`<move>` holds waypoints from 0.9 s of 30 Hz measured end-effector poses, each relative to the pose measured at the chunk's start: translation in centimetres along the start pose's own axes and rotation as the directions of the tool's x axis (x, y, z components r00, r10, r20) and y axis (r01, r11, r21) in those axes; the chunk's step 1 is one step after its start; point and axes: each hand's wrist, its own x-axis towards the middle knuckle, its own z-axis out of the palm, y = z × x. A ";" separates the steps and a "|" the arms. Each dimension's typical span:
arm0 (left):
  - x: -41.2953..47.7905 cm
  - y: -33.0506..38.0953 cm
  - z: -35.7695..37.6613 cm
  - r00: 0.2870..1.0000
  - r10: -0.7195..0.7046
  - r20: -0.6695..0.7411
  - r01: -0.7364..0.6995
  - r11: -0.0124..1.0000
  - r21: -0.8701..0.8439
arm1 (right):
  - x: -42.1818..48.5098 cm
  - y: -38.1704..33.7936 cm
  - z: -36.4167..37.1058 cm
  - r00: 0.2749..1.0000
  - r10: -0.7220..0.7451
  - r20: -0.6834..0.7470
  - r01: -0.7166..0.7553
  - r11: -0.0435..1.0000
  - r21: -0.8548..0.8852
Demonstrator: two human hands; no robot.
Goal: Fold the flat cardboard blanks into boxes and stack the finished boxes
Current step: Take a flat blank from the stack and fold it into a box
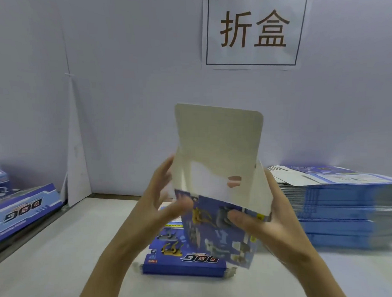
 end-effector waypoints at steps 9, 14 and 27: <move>-0.7 1.4 1.9 0.996 0.043 -0.083 -0.056 0.985 -0.163 | 0.3 -0.6 1.1 0.923 -0.346 -0.168 0.318 0.932 -0.174; -0.7 2.3 2.5 0.991 0.038 -0.128 -0.062 0.980 -0.188 | 0.4 -1.0 0.5 0.885 -0.451 -0.115 0.403 0.866 -0.295; -2.0 2.9 2.9 0.994 0.090 -0.055 -0.103 0.947 -0.305 | 0.1 -1.6 -0.5 0.891 -0.427 -0.155 0.370 0.880 -0.296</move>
